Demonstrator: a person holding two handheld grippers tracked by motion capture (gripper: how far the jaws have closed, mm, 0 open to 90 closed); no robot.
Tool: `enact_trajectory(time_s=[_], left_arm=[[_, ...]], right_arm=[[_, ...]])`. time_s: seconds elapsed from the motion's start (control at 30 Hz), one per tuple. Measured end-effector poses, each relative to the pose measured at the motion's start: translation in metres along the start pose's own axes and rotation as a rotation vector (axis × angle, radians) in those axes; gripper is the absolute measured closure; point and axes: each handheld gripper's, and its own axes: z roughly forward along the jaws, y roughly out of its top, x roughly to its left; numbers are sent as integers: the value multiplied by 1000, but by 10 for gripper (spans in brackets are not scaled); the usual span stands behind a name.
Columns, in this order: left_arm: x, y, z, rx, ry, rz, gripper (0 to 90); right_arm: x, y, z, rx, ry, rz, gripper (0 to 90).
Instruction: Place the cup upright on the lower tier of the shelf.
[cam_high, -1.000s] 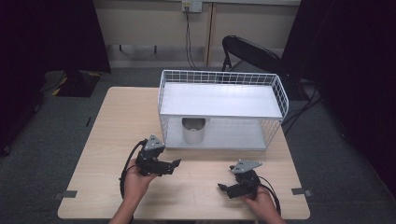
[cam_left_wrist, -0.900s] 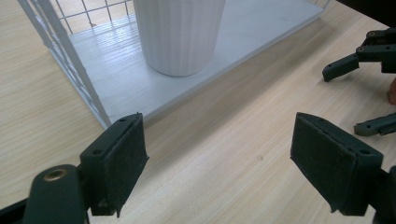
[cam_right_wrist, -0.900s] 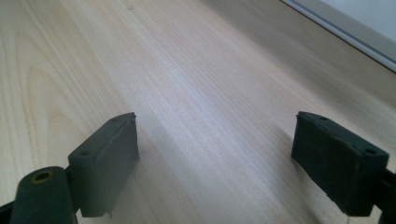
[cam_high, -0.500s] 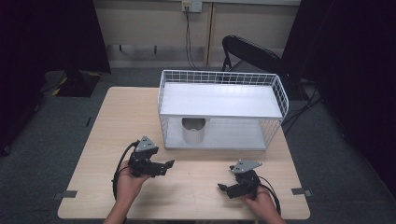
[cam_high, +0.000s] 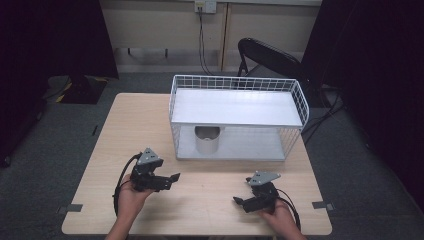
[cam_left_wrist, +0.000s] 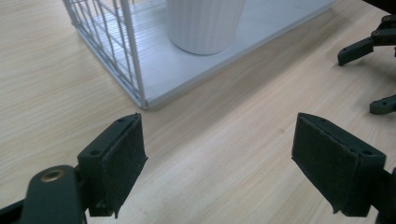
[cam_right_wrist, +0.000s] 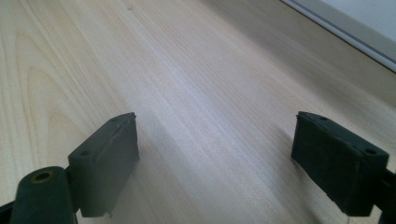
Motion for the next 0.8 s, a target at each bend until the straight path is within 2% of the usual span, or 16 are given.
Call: enact_trajectory(time_s=[0.8], left_arm=[[22,-27,-19,4,30,-28,161]], right_arm=[[0,0,0,0,0,0,138]])
